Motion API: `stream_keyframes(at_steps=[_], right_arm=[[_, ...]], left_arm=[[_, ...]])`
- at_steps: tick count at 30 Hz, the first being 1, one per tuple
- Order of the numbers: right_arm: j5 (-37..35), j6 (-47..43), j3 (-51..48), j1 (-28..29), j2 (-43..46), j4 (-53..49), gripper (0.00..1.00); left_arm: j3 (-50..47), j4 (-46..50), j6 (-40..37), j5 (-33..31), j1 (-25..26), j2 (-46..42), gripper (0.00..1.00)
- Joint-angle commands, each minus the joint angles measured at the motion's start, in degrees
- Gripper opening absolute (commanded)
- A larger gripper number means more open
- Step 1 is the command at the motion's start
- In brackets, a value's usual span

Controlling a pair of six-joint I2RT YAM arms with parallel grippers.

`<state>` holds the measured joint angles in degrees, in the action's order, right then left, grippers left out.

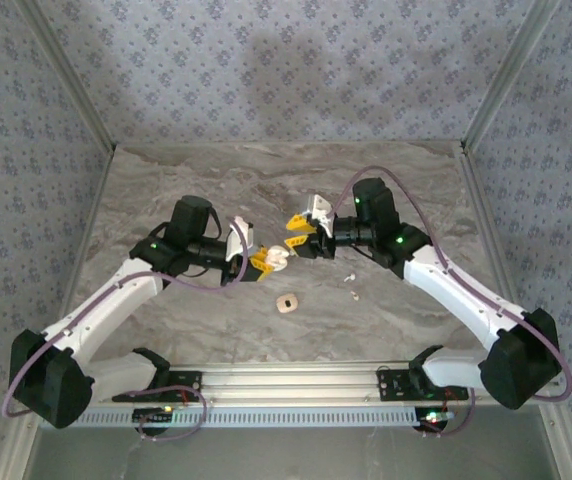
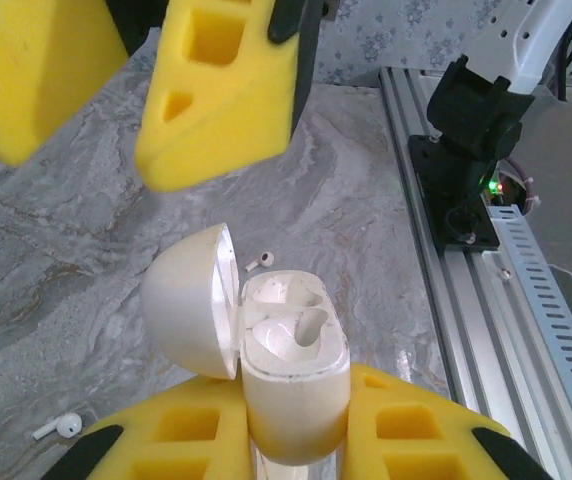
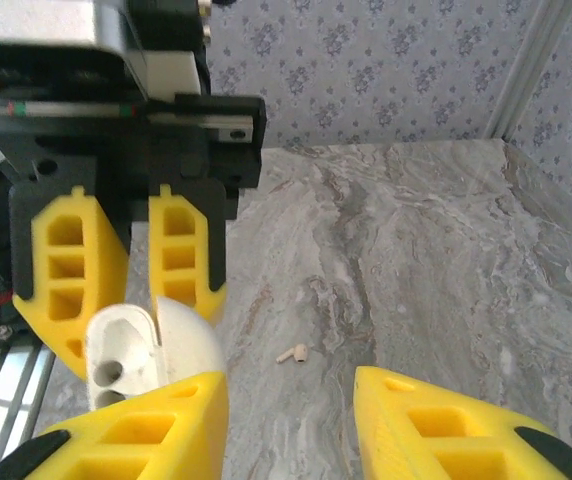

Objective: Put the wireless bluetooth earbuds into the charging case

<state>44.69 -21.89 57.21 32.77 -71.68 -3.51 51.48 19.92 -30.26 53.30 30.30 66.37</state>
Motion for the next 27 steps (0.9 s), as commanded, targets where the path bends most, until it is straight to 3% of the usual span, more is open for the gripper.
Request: stream_keyframes(at_steps=[1,11,18,27], right_arm=[[-1.5,4.9,-1.0,-0.7,2.7,1.9,0.41],[-19.6,23.9,-0.2,-1.3,3.3,-15.8,0.42],[-30.5,42.4,2.4,-2.0,-0.3,-30.6,0.43],[-35.3,50.6,12.6,-2.8,-15.2,-39.0,0.45]], left_arm=[[-3.8,-9.9,7.4,0.6,-0.7,-1.2,0.22],[-19.5,-37.3,26.7,-12.8,-3.3,-3.8,0.21],[-24.8,-41.2,30.8,-17.8,-5.7,-5.9,0.2],[-28.1,-43.7,34.9,-22.2,-8.8,-5.2,0.19]])
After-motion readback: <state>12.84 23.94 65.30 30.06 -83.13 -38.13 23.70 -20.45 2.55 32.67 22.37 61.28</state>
